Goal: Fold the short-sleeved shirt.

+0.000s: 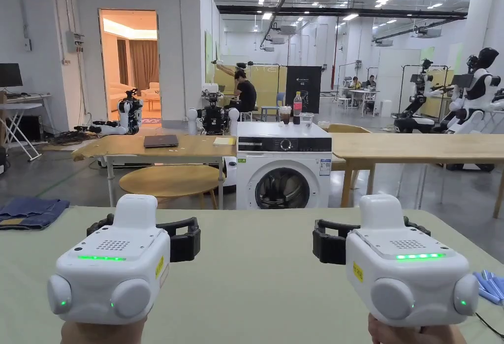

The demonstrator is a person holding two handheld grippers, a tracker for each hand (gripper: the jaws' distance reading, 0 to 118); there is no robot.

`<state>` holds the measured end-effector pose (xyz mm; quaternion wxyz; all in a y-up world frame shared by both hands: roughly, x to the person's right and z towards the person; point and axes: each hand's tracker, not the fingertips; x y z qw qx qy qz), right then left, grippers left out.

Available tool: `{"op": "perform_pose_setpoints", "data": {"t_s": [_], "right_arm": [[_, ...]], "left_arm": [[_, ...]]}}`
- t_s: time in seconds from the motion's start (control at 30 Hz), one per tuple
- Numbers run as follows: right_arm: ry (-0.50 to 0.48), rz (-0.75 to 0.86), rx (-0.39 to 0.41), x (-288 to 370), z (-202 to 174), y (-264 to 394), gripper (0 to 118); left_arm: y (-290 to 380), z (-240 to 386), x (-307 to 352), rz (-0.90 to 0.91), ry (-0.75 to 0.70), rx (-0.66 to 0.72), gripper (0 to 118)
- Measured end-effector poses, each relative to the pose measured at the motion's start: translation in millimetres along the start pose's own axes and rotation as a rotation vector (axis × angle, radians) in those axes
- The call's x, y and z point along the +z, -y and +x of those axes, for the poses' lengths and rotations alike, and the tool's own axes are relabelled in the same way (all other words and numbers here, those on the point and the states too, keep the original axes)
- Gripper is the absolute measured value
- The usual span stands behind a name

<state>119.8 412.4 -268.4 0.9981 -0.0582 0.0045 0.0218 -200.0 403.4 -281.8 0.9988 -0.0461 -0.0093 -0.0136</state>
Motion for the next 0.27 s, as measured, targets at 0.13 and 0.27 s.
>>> {"op": "perform_pose_setpoints", "data": {"t_s": [0.13,0.27], "right_arm": [[-0.016,0.014,-0.02,-0.3,2.6,2.0,112],[0.007,0.021,-0.006,-1.5,1.0,2.4,112]], "left_arm": [[-2.5,1.7,2.7,0.014,-0.003,-0.009,111],[-4.9,4.8,4.2,0.026,-0.011,-0.016,111]]}}
